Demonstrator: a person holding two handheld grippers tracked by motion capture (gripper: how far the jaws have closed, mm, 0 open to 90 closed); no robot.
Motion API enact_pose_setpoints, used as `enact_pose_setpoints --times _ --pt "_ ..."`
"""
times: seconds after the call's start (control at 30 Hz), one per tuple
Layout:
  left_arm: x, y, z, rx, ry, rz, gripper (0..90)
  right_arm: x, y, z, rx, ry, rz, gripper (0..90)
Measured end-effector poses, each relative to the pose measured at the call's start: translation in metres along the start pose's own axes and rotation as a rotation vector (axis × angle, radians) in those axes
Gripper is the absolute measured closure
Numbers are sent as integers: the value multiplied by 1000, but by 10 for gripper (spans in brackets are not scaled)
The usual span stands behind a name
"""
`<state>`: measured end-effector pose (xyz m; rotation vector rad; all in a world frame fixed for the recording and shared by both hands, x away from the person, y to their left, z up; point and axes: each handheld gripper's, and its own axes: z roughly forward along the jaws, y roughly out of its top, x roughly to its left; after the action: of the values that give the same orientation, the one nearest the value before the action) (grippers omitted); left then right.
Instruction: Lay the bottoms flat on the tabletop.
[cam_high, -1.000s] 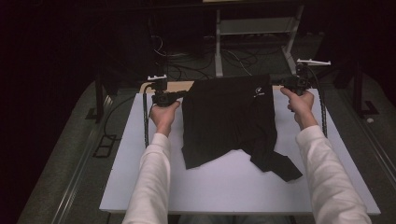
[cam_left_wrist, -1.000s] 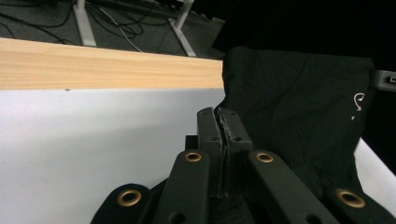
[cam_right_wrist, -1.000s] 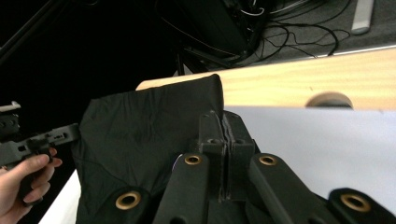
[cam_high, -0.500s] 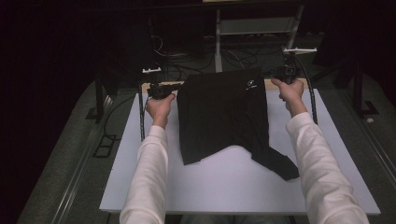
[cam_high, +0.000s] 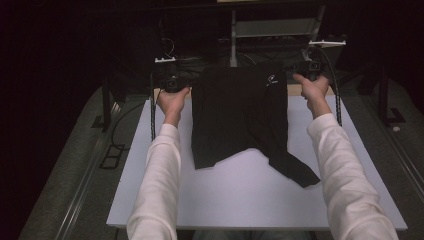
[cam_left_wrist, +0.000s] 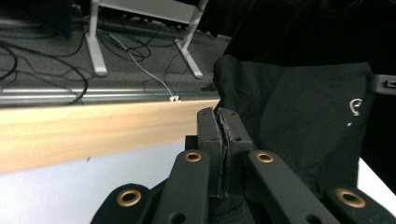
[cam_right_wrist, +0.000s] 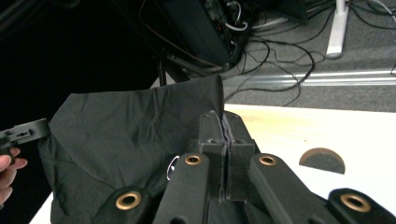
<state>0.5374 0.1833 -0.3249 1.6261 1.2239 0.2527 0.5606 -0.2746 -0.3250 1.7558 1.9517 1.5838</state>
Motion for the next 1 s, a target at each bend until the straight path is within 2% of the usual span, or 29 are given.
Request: enact_pose_setpoints --times 0.1,0.2,0.23,0.27,0.3,0.33,0.4,0.47,0.57,0.67,0.77,0.8,0.9,1.0 --pt "-5 5 2 -3 -3 13 881 -2 1 -1 -15 1 11 871" --pt "-4 3 6 3 2 7 879 -4 2 -1 -19 -7 6 861" --pt "-2 0 8 8 3 2 870 -5 1 0 -13 -17 10 847" --pt "0 -4 11 9 -3 -13 849 -6 -1 0 -11 -46 25 755" --pt "4 -9 15 20 -20 -39 777 -9 -4 0 -23 -84 60 675" --pt "9 -15 19 40 -23 -68 675 -13 -8 1 -30 -101 99 654" --pt "17 -29 21 53 -21 -100 601 -21 -19 4 -12 -113 151 598" --pt "26 -44 20 28 -41 -127 572 -29 -31 5 6 -120 160 578" --pt "31 -61 15 5 -16 -127 428 -40 -50 5 25 -114 169 538" --pt "34 -70 9 -3 -32 -128 336 -44 -64 2 38 -95 162 459" --pt "34 -74 2 -12 -41 -124 261 -41 -71 -3 25 -70 130 376" --pt "33 -75 -1 -18 -48 -124 209 -39 -74 -5 23 -58 120 348" --pt "29 -81 -5 -44 -95 -112 100 -30 -80 -11 39 -47 59 189" --pt "26 -89 -3 -24 -122 -89 0 -23 -88 -16 34 -44 4 95"
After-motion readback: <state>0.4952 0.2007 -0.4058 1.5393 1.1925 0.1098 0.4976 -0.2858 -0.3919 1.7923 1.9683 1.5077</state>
